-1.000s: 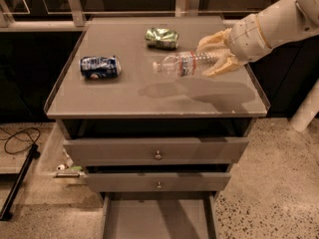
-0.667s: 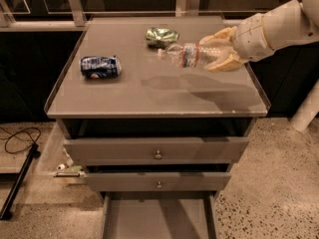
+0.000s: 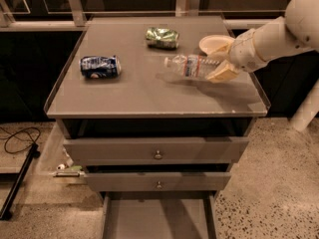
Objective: Pick water bottle from bottom drawer and place on counter
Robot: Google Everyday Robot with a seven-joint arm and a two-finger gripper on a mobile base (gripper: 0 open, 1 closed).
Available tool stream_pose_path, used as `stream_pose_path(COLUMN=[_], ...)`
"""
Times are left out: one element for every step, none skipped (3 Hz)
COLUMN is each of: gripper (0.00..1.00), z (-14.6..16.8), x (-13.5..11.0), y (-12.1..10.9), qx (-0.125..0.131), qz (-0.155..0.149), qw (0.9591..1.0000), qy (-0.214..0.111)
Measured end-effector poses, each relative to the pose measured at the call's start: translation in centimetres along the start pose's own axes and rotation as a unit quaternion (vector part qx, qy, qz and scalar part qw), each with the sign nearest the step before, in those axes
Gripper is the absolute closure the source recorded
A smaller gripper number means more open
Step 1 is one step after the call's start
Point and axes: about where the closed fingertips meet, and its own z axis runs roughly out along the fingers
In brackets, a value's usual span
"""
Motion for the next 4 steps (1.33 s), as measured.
stream_pose_path(gripper=[1.00, 0.81, 0.59, 0.34], z=[2.52, 2.55, 2.55, 2.56], x=[1.30, 1.27, 1.27, 1.27], y=[0.75, 0.76, 0.76, 0.76], qx=[-0.021, -0.021, -0.021, -0.021], qz=[0.029, 0.031, 0.031, 0.031], qw=[0.9992, 0.9992, 0.9992, 0.9992], qy=[0.015, 0.015, 0.015, 0.015])
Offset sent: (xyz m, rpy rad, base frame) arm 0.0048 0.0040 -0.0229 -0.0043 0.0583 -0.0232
